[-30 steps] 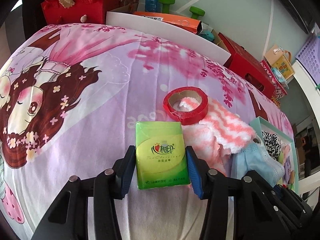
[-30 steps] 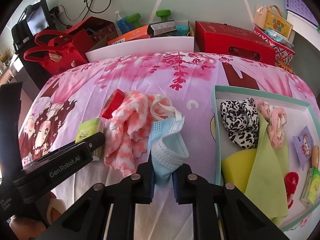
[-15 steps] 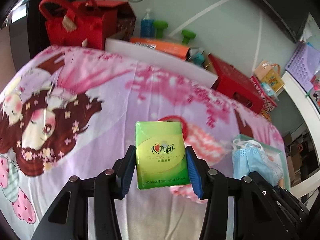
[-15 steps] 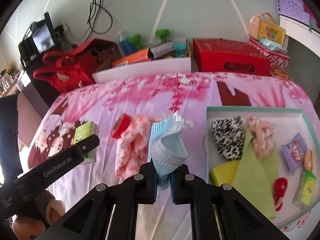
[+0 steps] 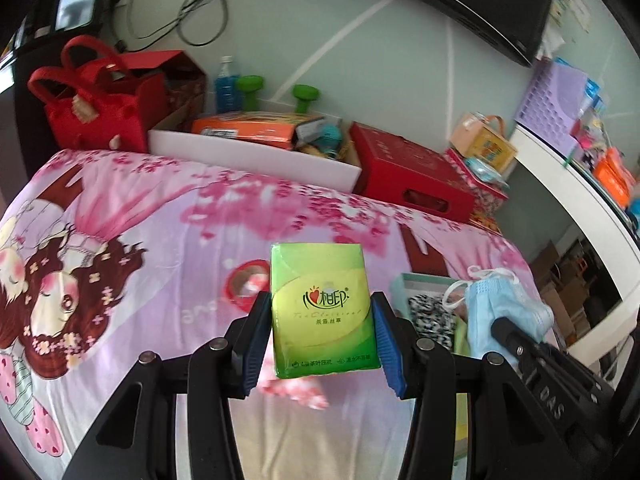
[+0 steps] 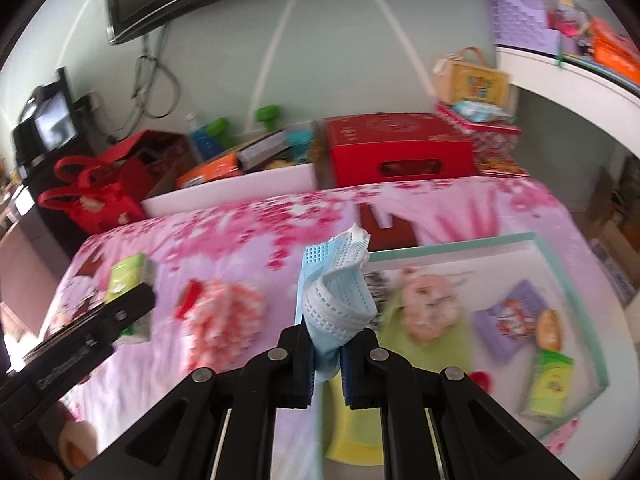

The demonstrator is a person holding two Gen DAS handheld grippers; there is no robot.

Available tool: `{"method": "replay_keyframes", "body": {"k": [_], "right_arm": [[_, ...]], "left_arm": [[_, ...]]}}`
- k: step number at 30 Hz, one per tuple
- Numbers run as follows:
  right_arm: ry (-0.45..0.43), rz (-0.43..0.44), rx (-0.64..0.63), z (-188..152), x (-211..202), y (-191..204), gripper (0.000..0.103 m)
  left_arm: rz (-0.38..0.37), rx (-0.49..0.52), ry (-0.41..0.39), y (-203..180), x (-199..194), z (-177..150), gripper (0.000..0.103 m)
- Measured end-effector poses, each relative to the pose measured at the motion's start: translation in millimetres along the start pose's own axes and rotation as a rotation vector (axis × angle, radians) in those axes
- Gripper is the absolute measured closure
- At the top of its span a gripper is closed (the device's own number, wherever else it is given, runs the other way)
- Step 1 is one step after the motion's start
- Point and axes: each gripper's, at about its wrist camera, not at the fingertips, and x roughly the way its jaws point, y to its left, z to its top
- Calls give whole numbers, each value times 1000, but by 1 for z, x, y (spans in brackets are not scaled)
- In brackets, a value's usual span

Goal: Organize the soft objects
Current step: 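Carry the tissue pack and mask over the tray with both tools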

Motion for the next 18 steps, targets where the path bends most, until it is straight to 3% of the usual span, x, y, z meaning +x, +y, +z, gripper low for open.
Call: {"method": "replay_keyframes", "body": {"k": [11, 18], "right_arm": [[5, -212, 132, 2, -3, -88, 93], [7, -290, 191, -1, -8, -123, 93]], "left_arm": [[-66, 147, 60, -65, 19, -17, 53], [-86, 233, 105, -104, 30, -24, 52]]}}
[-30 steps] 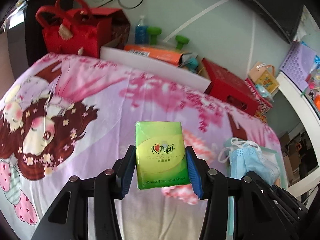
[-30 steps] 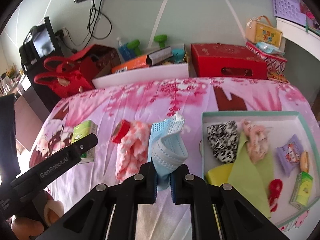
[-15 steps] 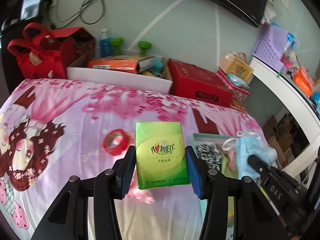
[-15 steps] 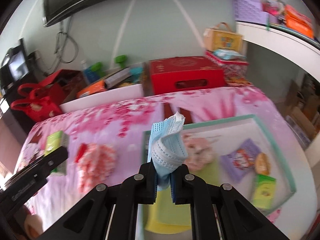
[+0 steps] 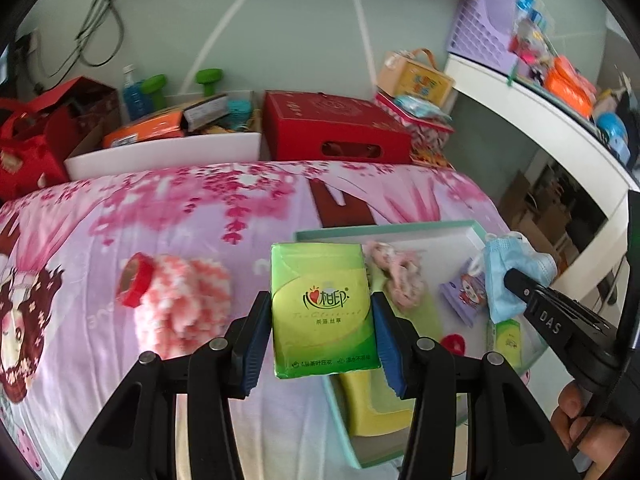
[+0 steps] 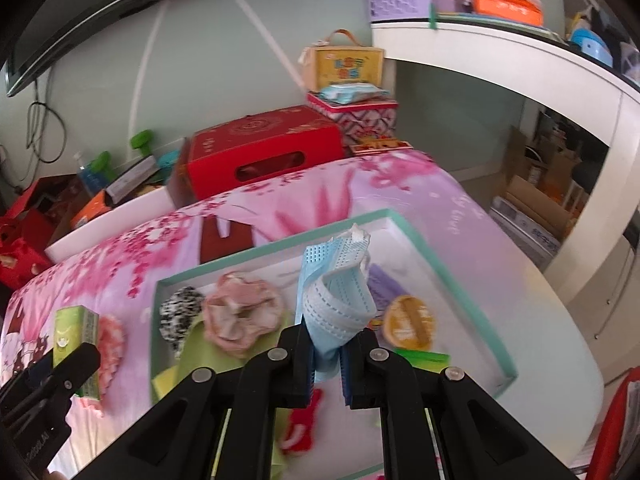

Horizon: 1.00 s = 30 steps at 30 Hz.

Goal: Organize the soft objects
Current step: 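Carry the tissue pack and mask over the tray with both tools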

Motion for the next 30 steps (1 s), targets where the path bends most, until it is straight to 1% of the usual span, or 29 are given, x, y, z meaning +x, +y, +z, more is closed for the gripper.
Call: {"method": "replay_keyframes", "body": {"k": [6, 10, 14, 22, 27, 28, 29, 30], "right_arm": [[13, -39, 38, 0, 6, -22, 93], [16, -53, 64, 0, 7, -32, 92], [18, -55, 68, -1, 8, -35, 92], [38, -75, 85, -2, 14, -44, 92], [56, -85, 90, -4, 18, -48, 90], [58, -88, 90, -4, 18, -49, 90], [59, -90, 92, -4, 18, -49, 90], [59, -91, 92, -4, 18, -50, 90]], "left_arm": [[-19, 90, 31, -37, 20, 6, 52], [-35, 125, 49, -53, 34, 5, 52], [-33, 159, 67, -65, 47, 4, 52], [-27, 169, 117, -75, 72, 0, 52], [-31, 157, 124, -77, 76, 0, 51], [-39, 149, 125, -76, 76, 0, 50], [-42, 144, 125, -75, 75, 0, 43], [-45, 136, 124, -74, 75, 1, 38]]}}
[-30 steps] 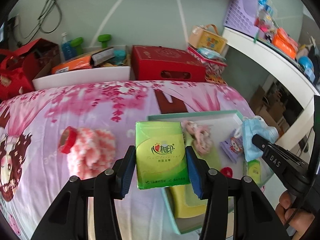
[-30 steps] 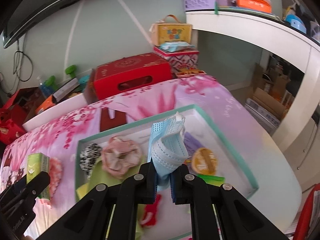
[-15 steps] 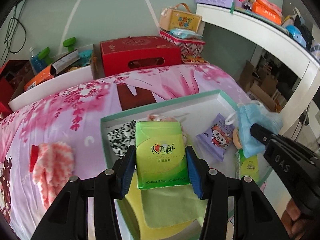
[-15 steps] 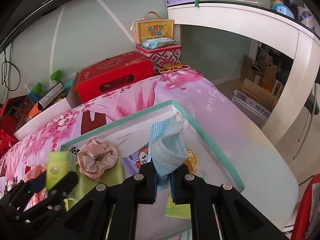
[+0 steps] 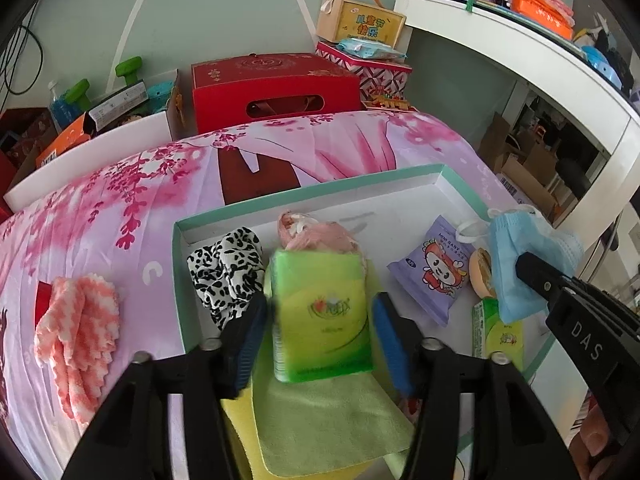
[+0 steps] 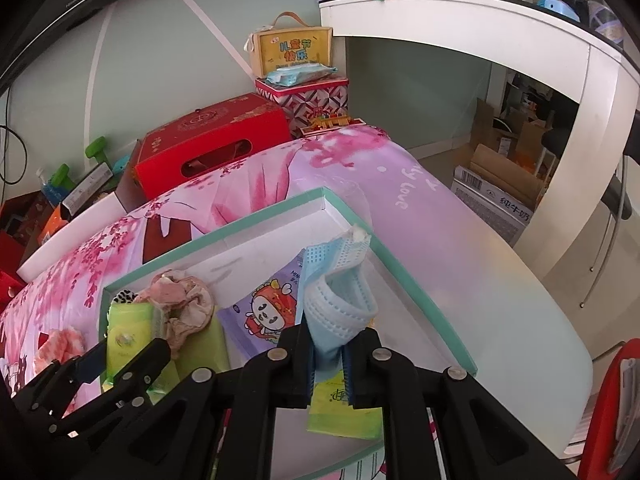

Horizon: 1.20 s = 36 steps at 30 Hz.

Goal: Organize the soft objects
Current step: 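Carry the tissue pack and mask over the tray with both tools, then release the tissue pack with the left tool while the right tool releases the mask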

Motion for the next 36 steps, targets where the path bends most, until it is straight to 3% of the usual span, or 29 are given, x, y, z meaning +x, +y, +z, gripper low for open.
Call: {"method": "replay_keyframes", "body": {"k": [1, 3, 5, 6, 7, 14, 16, 19, 22, 25, 36], "right_arm": [[0, -3, 1, 0, 0, -1, 90], [2, -6, 6, 1, 0, -2, 87], [7, -2, 13, 1, 0, -3, 74], [9, 2, 18, 1, 1, -4, 56], [10, 4, 21, 1, 1, -4, 43], [-3, 10, 12, 2, -2, -2, 39], [2, 12, 5, 1, -2, -1, 32], [3, 17, 2, 1, -1, 0, 22], [5, 25, 2, 1, -1, 0, 9], [12, 28, -1, 0, 1, 1, 0], [37, 12, 6, -2, 6, -1, 0]], "left_arm": [[-3, -5, -3, 1, -1, 0, 33], [-5, -14, -13, 4, -4, 0, 31], [0, -21, -17, 6, -6, 0, 29], [2, -27, -18, 7, -8, 0, 28], [3, -30, -19, 9, -8, 0, 26], [32, -95, -35, 29, -20, -2, 24], [38, -114, -42, 36, -22, -2, 22], [61, -147, -58, 47, -26, -3, 9], [96, -170, -74, 56, -28, -5, 9], [108, -185, -76, 64, -28, -8, 0], [142, -230, -109, 80, -33, -15, 0]]}}
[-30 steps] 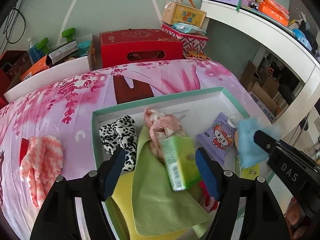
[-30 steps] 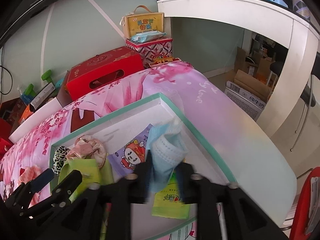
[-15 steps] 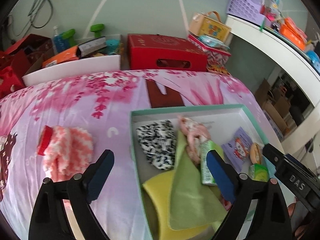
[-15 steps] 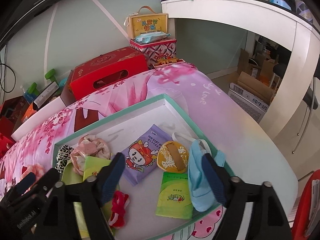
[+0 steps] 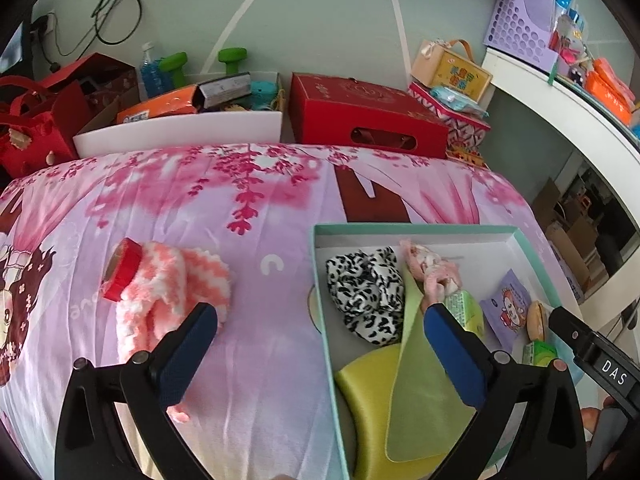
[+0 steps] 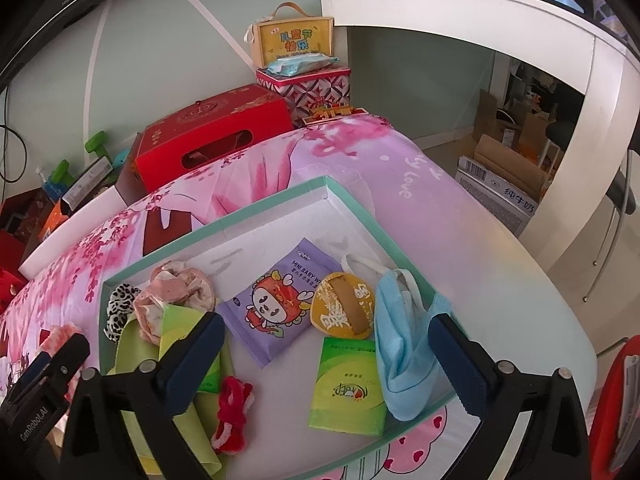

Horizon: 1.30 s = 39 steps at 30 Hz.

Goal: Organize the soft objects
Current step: 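Release the tissue pack with the left tool while the right tool releases the mask, then move both open tools back to the striped towel and red tape roll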

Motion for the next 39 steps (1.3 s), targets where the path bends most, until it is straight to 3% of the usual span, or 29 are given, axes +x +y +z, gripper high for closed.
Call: {"method": "replay_keyframes", "body": {"k": [10, 22, 34, 39], "right_arm": [[-6, 30, -16, 1, -3, 8, 0], [-24, 70, -86, -1, -14, 40, 0], [-35, 224, -165, -10, -30, 105, 0], [-59, 323, -210, -18, -37, 137, 0]], "left_arm": [[27, -89, -32, 37, -14, 2, 0], [136, -213, -59, 102, -41, 0, 0], [192, -336, -93, 156, -61, -7, 0], [219, -339, -96, 167, -63, -10, 0]]}}
